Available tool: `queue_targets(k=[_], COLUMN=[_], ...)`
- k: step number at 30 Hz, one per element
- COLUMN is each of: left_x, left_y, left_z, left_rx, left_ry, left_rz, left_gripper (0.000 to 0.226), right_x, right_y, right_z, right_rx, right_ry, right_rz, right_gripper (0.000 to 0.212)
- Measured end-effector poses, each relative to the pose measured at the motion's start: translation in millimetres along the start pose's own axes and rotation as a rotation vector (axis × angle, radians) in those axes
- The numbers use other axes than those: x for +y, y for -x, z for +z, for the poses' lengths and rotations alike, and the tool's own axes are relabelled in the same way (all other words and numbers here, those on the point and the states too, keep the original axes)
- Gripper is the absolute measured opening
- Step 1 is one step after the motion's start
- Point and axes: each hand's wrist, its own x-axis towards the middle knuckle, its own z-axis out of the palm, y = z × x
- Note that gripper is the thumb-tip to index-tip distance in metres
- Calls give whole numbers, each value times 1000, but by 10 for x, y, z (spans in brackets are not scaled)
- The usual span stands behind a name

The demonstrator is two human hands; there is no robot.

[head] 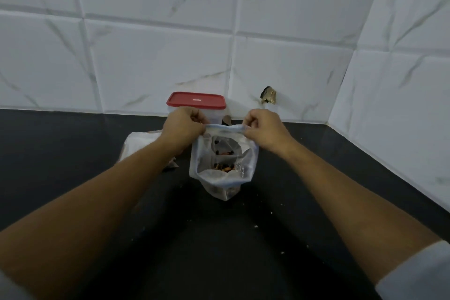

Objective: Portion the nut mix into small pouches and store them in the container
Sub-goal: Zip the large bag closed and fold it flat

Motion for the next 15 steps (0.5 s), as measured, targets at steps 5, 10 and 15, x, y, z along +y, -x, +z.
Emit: queue_targets(k=[5,10,15], left_x=[-4,-18,-64], left_y=[92,260,466], left_z=[80,-93,-286], left_rx=[-54,-441,-553], left_ry=[-54,434,495], left_rz=[-185,-549,-484], left_gripper=[33,75,56], right_x=[-34,62,190], right_y=[100,283,566], right_z=[151,-2,-181], right_rx=[136,-358,-473], right_ry=[79,-773,-967], right_rz=[143,587,586], right_gripper=[32,53,51])
